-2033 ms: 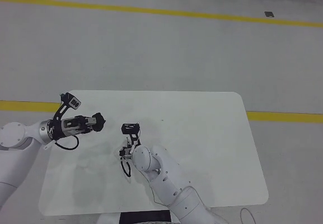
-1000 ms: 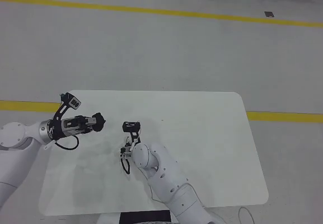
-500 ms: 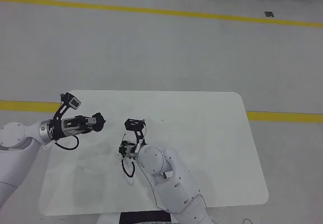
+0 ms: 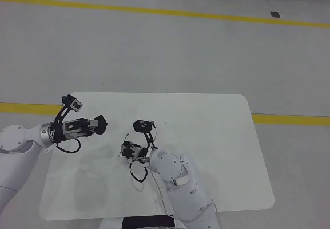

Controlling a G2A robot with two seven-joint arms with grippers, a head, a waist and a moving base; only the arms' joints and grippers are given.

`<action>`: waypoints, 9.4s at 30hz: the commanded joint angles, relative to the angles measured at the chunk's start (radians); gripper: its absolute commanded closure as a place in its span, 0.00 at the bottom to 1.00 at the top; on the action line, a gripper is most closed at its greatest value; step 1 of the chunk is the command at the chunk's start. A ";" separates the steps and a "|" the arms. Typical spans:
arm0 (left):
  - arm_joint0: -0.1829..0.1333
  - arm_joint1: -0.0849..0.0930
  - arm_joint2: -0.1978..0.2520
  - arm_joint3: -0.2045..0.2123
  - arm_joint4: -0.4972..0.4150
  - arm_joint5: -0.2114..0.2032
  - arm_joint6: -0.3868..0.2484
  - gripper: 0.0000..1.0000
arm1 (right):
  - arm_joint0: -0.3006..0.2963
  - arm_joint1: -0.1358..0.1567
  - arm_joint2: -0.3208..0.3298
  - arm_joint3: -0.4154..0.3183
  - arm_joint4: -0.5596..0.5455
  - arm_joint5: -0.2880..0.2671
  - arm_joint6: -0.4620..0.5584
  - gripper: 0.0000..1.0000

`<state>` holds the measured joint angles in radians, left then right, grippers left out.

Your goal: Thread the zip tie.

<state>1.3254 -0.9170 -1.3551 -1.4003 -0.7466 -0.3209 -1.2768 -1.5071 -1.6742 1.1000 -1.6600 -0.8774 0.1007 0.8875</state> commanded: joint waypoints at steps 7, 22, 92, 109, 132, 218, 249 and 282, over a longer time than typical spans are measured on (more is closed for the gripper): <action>0.000 0.000 0.000 0.000 0.000 0.000 0.000 1.00 | -0.001 0.001 -0.001 0.001 0.002 -0.003 -0.011 1.00; 0.024 -0.004 0.063 0.026 0.154 0.005 0.108 1.00 | -0.103 0.042 -0.005 -0.153 -0.167 -0.110 -0.322 1.00; 0.003 -0.013 0.122 0.063 0.098 -0.019 0.063 1.00 | -0.091 0.102 -0.173 -0.175 -0.394 -0.122 -0.557 1.00; 0.003 -0.013 0.122 0.063 0.098 -0.019 0.063 1.00 | -0.075 0.115 -0.195 -0.160 -0.404 -0.090 -0.567 1.00; 0.003 -0.013 0.122 0.063 0.098 -0.019 0.063 1.00 | -0.068 0.132 -0.218 -0.170 -0.420 -0.066 -0.579 1.00; 0.003 -0.013 0.122 0.063 0.098 -0.019 0.063 1.00 | -0.059 0.178 -0.227 -0.183 -0.352 -0.050 -0.541 0.00; -0.009 -0.028 0.118 0.156 -0.189 -0.005 -0.068 1.00 | -0.034 0.195 -0.089 0.039 0.652 -0.441 -0.433 0.00; -0.026 -0.039 0.210 0.144 -0.419 0.054 -0.113 1.00 | 0.052 0.174 -0.112 0.216 1.403 -0.441 -0.103 0.00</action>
<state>1.2994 -0.9560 -1.1445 -1.2565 -1.1651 -0.2676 -1.3900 -1.4548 -1.4999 0.9876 -1.4437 0.5263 -0.3400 0.7850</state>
